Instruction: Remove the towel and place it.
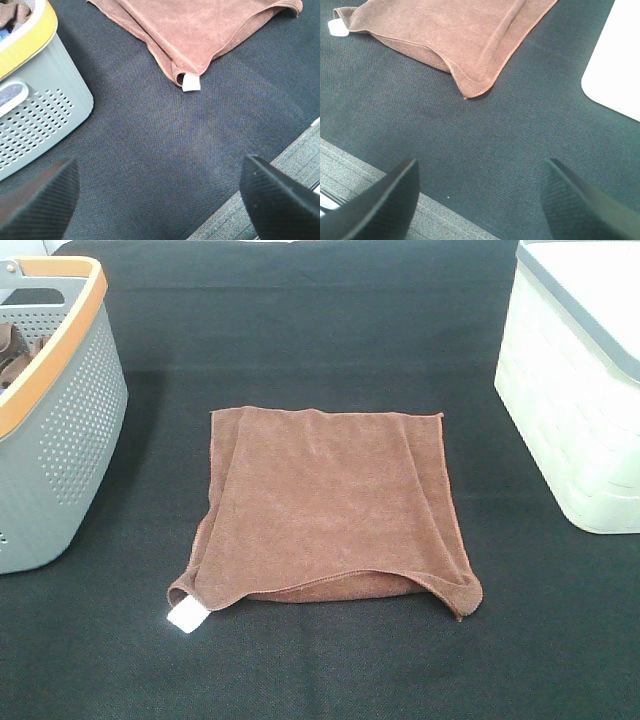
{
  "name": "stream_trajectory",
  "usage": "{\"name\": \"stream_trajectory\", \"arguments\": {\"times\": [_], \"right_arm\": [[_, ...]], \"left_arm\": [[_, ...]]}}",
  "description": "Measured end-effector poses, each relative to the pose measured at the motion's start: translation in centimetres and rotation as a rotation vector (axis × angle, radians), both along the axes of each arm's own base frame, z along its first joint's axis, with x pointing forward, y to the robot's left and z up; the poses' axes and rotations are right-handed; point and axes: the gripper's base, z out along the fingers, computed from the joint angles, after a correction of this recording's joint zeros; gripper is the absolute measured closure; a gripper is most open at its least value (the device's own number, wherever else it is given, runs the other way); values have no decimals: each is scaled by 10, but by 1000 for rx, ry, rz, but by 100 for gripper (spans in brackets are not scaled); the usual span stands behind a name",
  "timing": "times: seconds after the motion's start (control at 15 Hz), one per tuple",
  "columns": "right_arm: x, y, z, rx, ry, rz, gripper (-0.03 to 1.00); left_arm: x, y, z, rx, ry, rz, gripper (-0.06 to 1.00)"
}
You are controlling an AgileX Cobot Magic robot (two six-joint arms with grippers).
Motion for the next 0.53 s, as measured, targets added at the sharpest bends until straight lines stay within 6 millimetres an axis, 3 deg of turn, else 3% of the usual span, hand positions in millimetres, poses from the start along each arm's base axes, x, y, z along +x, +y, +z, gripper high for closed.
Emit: {"name": "stream_trajectory", "arguments": {"times": [0.13, 0.27, 0.53], "right_arm": [[0, 0, 0, 1, 0, -28, 31], [2, -3, 0, 5, -6, -162, 31], [-8, -6, 1, 20, -82, -288, 31]], "left_arm": [[1, 2, 0, -1, 0, 94, 12], [0, 6, 0, -8, -17, 282, 12], [-12, 9, 2, -32, -99, 393, 12]]}}
